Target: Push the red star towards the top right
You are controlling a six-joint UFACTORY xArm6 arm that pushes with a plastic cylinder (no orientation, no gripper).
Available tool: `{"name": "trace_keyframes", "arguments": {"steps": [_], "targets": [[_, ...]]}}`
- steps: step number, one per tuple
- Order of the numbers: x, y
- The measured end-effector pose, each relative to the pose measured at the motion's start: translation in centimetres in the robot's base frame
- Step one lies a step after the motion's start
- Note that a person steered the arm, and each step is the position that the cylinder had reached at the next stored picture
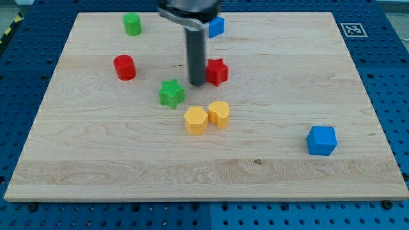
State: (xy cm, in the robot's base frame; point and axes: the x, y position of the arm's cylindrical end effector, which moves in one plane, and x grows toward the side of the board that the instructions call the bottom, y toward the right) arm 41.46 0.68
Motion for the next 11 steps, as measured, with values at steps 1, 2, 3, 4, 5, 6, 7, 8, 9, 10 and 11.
{"name": "trace_keyframes", "arguments": {"steps": [1,2,3,4,5,6,7,8,9,10,11], "targets": [[-2.1,4.6],[-3.2,5.2],[-3.3,2.3],[-3.9,1.0],[-5.2,6.7],[-5.5,7.9],[-5.8,7.9],[-6.8,7.9],[-7.8,9.1],[-8.5,10.3],[-9.9,10.8]]}}
